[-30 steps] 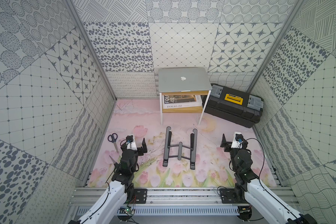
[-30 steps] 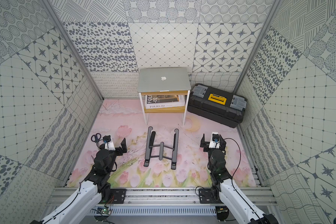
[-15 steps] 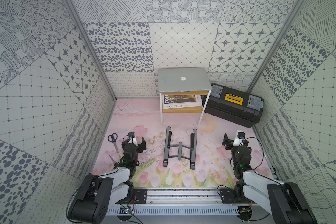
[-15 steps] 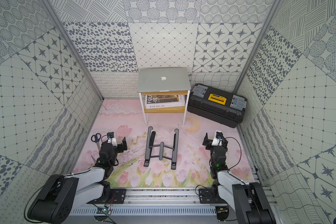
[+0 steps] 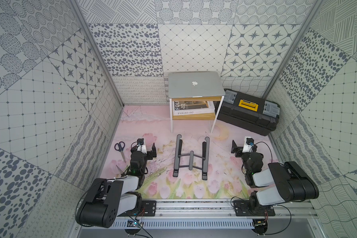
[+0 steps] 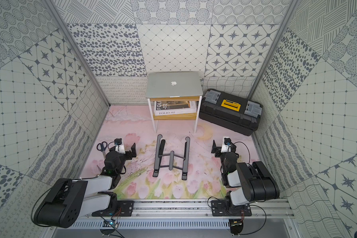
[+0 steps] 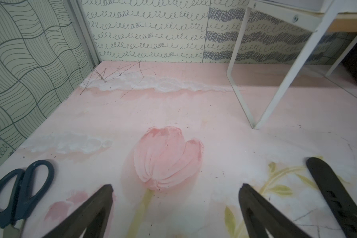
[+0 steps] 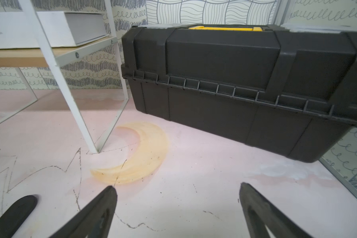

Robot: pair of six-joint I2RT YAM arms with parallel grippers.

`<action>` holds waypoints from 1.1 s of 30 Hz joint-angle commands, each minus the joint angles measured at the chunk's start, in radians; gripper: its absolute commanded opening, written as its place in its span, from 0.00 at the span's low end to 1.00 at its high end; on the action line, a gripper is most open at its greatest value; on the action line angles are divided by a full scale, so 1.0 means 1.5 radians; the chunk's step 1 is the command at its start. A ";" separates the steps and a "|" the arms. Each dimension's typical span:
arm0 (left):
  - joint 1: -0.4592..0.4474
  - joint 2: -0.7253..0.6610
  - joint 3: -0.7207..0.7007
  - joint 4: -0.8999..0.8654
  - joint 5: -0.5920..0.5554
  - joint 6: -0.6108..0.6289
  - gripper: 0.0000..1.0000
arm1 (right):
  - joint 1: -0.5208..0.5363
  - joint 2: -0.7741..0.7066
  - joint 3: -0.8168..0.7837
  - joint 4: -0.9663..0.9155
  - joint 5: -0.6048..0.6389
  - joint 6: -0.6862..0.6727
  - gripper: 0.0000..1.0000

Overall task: Close the laptop lid and set it aside
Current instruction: Reset both arms

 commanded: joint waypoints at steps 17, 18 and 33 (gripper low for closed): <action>0.013 0.200 0.184 -0.068 0.031 -0.036 0.99 | -0.003 0.059 0.201 -0.240 0.113 0.038 0.97; 0.013 0.195 0.187 -0.077 0.033 -0.043 0.99 | 0.000 0.053 0.201 -0.249 0.112 0.032 0.97; 0.013 0.197 0.185 -0.074 0.033 -0.040 0.99 | -0.001 0.062 0.206 -0.244 0.103 0.029 0.97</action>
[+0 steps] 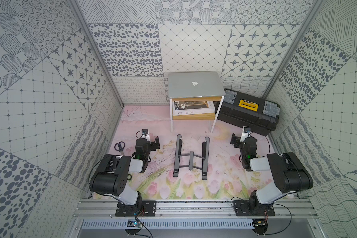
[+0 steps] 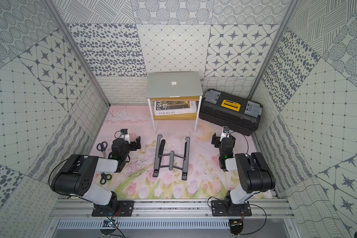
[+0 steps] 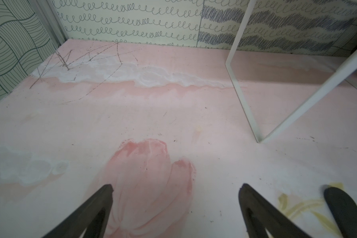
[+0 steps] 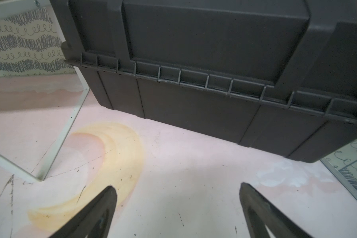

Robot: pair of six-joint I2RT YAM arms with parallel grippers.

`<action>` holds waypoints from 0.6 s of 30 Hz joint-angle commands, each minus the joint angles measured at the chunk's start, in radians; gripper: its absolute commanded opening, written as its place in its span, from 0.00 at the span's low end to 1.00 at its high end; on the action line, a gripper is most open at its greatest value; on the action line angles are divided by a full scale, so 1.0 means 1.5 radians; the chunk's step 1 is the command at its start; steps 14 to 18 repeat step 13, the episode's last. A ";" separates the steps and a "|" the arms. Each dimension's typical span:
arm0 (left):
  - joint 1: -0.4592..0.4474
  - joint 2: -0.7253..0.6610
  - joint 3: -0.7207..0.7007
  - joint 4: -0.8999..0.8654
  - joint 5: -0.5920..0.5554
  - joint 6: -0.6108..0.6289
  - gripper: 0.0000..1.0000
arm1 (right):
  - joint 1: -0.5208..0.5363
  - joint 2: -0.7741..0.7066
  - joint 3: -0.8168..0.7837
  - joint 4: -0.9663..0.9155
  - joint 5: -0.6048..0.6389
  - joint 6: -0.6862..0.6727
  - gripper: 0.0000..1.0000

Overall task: Close the laptop lid and set it aside
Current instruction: Reset both arms

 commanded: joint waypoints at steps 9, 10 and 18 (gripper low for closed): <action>0.007 0.003 0.007 -0.012 0.007 -0.006 0.98 | -0.003 -0.007 0.007 0.009 0.004 0.008 0.97; 0.008 0.003 0.007 -0.011 0.007 -0.006 0.98 | -0.003 -0.007 0.007 0.008 0.004 0.009 0.97; 0.007 0.003 0.007 -0.011 0.007 -0.006 0.99 | -0.003 -0.007 0.006 0.012 0.004 0.008 0.97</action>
